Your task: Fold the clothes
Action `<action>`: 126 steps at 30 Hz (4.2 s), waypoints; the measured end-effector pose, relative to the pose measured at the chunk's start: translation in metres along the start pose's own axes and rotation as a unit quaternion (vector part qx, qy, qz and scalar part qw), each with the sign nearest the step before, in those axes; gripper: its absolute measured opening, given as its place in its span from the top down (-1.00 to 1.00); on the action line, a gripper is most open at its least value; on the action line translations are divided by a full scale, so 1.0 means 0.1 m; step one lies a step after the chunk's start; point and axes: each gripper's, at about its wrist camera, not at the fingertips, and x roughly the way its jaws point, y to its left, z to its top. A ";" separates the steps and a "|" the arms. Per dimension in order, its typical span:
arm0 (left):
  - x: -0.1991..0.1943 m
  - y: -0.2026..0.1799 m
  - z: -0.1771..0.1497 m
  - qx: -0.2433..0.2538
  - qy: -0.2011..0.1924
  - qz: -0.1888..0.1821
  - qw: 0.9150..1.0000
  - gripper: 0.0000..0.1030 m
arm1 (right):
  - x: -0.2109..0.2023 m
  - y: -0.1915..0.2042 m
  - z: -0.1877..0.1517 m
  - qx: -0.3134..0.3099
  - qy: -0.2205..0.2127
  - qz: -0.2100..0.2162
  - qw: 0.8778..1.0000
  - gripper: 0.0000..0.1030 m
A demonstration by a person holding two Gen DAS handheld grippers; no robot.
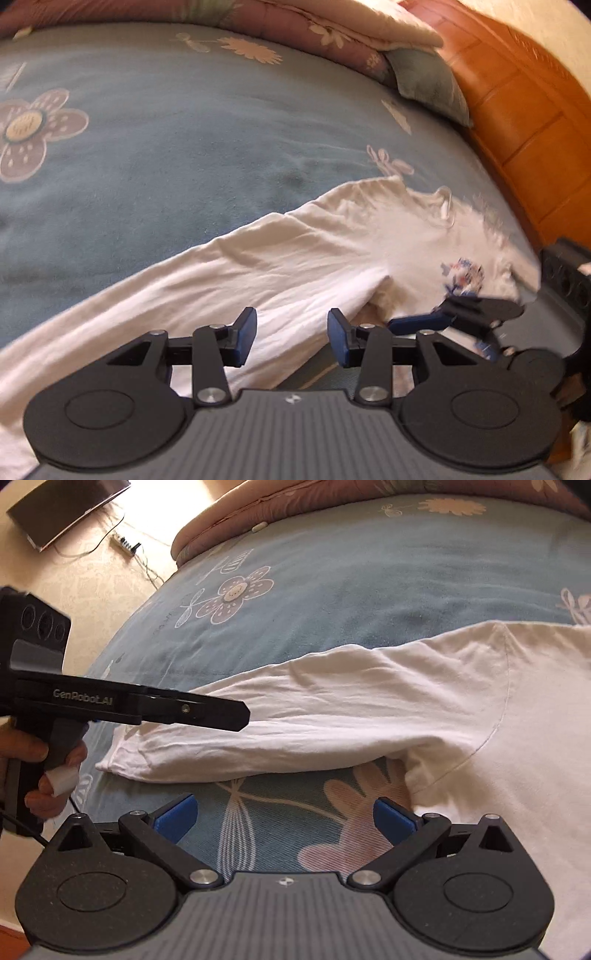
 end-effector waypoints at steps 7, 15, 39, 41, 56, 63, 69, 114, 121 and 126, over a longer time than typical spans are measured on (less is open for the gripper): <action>0.21 -0.56 -0.13 0.199 0.021 0.059 0.978 -0.02 | -0.22 -0.11 -0.16 -0.035 0.013 -0.028 0.999 -1.00; 0.36 -0.52 -0.02 0.181 -0.008 0.093 0.979 -0.04 | -0.30 -0.04 -0.15 -0.104 0.003 -0.045 0.994 -1.00; 0.45 0.36 0.19 -0.047 -0.001 -0.049 0.998 -0.27 | 0.27 0.59 -0.11 -0.455 0.021 -0.139 0.879 0.15; 0.42 0.32 0.17 -0.025 0.000 -0.029 0.999 -0.27 | 0.34 0.63 -0.15 -0.500 0.025 -0.154 0.852 0.51; 0.36 0.10 0.04 0.149 0.023 0.124 0.981 -0.36 | 0.30 0.75 -0.28 -0.538 0.043 -0.116 0.834 0.59; 0.39 0.17 0.05 0.146 0.018 0.123 0.982 -0.44 | 0.44 0.73 -0.29 -0.585 0.034 -0.118 0.802 0.59; 0.38 0.19 0.06 0.136 0.010 0.119 0.984 -0.45 | 0.52 0.73 -0.30 -0.639 0.032 -0.111 0.761 0.60; -0.82 0.82 -1.08 -0.249 -0.025 0.146 0.957 -0.41 | 0.49 0.91 -0.16 -0.670 0.043 -0.016 0.741 0.84; -0.99 1.08 -1.34 -0.381 -0.072 0.117 0.914 -0.41 | 0.64 0.94 -0.10 -0.675 0.044 -0.007 0.736 0.54; -0.97 1.20 -1.49 -0.436 -0.084 0.105 0.890 -0.41 | 0.74 0.88 0.08 -0.633 0.053 0.030 0.772 0.55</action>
